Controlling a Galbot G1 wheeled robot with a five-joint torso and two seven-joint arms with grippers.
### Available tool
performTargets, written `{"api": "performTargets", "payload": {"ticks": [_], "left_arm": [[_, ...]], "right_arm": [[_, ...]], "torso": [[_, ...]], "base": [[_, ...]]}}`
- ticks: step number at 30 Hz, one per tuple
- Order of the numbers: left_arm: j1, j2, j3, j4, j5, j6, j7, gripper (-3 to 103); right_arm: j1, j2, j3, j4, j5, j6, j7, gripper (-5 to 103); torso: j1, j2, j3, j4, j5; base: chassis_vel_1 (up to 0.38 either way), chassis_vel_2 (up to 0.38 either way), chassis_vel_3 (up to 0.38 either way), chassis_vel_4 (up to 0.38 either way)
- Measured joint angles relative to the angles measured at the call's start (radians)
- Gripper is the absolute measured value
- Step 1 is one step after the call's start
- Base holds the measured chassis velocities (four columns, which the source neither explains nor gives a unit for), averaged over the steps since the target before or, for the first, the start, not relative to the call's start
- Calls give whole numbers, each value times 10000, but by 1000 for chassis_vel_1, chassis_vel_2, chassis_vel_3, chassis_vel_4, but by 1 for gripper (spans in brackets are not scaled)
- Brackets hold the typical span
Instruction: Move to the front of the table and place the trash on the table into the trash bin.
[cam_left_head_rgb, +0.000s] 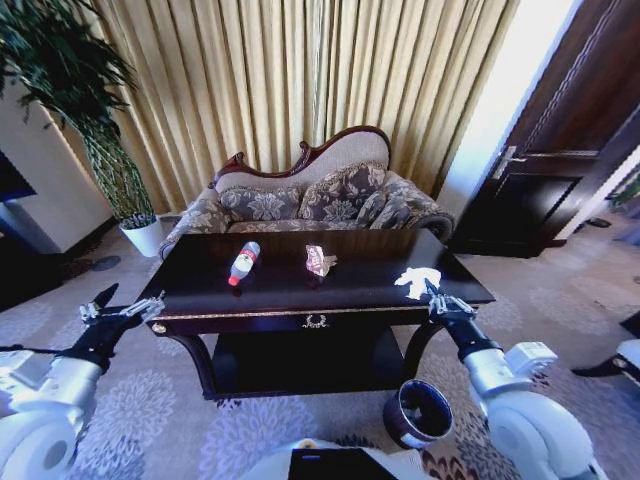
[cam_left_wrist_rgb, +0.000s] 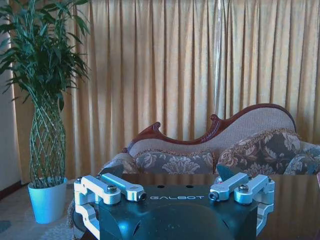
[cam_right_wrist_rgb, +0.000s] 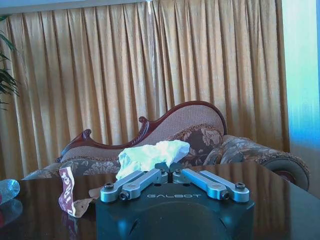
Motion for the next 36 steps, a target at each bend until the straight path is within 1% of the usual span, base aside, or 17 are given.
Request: {"api": "performTargets", "payload": {"ticks": [14, 15, 17, 19, 21, 23, 24, 27, 28, 30, 31, 32, 35, 36], "left_arm": [[-28, 1, 56, 0, -44, -32, 88, 100], [-34, -18, 58, 0, -46, -38, 103, 100], [-15, -60, 52, 0, -8, -149, 221, 100], [2, -78, 46, 0, -1, -177, 258, 100], [29, -108, 22, 0, 0, -207, 291, 100], [33, -116, 0, 0, -9, -229, 297, 100], [33, -116, 0, 0, -9, -229, 297, 100], [35, -128, -27, 0, -225, -234, 274, 100], [35, -128, -27, 0, -225, -234, 274, 100], [37, -161, -27, 0, -280, -239, 247, 100], [39, -180, -28, 0, -316, -244, 228, 100], [39, -180, -28, 0, -316, -244, 228, 100], [32, -185, -32, 0, -336, -249, 197, 100], [29, -188, -31, 0, -335, -250, 197, 100]], "right_arm": [[-70, 133, -137, -54, -418, 45, -52, 0], [-71, 153, -171, -134, -575, 96, -222, 0], [-134, 272, -197, -353, -887, 148, -823, 0], [-147, 319, -229, -485, -1053, 156, -953, 0], [-149, 445, -357, -1011, -1310, 191, -1107, 0], [-91, 515, -421, -1712, -1304, 192, -1123, 0], [-91, 515, -421, -1712, -1304, 192, -1123, 0], [228, 485, -524, -3382, -1081, 163, -1144, 0], [228, 485, -524, -3382, -1081, 163, -1144, 0], [435, 457, -597, -4212, -1143, 177, -1175, 0], [696, 412, -667, -5067, -1228, 207, -1183, 0], [696, 412, -667, -5067, -1228, 207, -1183, 0], [1538, 169, -861, -7354, -1572, 351, -1148, 0], [1741, 98, -922, -7820, -1691, 389, -1113, 0]], "torso": [[3, 0, 0, 0, 0], [1, 0, -1, 0, 0], [-2, 3, -2, -1, -1], [-3, 3, -3, -1, -2], [-2, 2, -2, 0, -1], [1, 0, 1, 0, 0], [1, 0, 1, 0, 0], [5, -2, 2, 0, 2], [5, -2, 2, 0, 2], [4, -2, 2, -1, 3], [3, -1, 0, -1, 3], [3, -1, 0, -1, 3], [1, 0, 0, -1, 4], [2, -1, 1, -1, 2]], "base": [[84, -90, -81, 75], [98, -79, -97, 88], [72, -59, -56, 49], [53, -39, -5, 38], [0, 0, 0, 0], [0, 0, 0, 0], [0, 0, 0, 0], [0, 0, 0, 0], [0, 0, 0, 0], [0, 0, 0, 0], [0, 0, 0, 0], [0, 0, 0, 0], [0, 0, 0, 0], [0, 0, 0, 0]]}}
